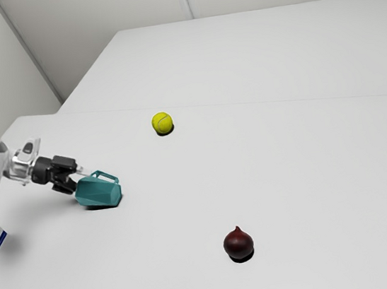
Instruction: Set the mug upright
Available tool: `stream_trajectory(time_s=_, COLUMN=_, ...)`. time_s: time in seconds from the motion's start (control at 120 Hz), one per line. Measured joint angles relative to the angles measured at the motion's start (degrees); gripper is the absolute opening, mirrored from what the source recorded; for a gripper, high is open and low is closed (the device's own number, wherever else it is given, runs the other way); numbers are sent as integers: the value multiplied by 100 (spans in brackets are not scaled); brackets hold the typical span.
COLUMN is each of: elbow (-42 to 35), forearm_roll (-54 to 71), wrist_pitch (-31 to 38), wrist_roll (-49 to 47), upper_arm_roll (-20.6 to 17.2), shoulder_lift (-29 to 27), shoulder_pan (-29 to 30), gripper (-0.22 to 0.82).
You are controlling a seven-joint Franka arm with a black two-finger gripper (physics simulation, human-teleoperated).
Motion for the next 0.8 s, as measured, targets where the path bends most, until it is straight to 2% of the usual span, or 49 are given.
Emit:
stream_trajectory(time_s=0.067, elbow=-4, forearm_roll=-25, wrist_pitch=-4, wrist_roll=84, upper_arm_roll=-4, shoulder_lift=10, shoulder_pan=-7, gripper=56)
stream_trajectory(time_s=0.108, elbow=-5, forearm_roll=-34, wrist_pitch=-8, wrist_roll=132, upper_arm_roll=-9, shoulder_lift=12, shoulder_pan=-9, gripper=51)
stream_trajectory(time_s=0.325, elbow=-28, forearm_roll=-55, wrist_pitch=-25, wrist_roll=332, upper_arm_roll=-39, shoulder_lift=2, shoulder_pan=-4, gripper=11)
stream_trajectory(time_s=0.433, elbow=-25, forearm_roll=-58, wrist_pitch=-31, wrist_roll=409, upper_arm_roll=-40, shoulder_lift=-10, shoulder_pan=-2, gripper=-2)
stream_trajectory(time_s=0.592, elbow=-30, forearm_roll=-53, wrist_pitch=-25, wrist_roll=499, upper_arm_roll=-68, shoulder_lift=-39, shoulder_pan=2, gripper=-11)
stream_trajectory(time_s=0.8, elbow=-171, forearm_roll=-41, wrist_pitch=-3, wrist_roll=583, upper_arm_roll=-122, shoulder_lift=-305, shoulder_pan=-28, gripper=-16)
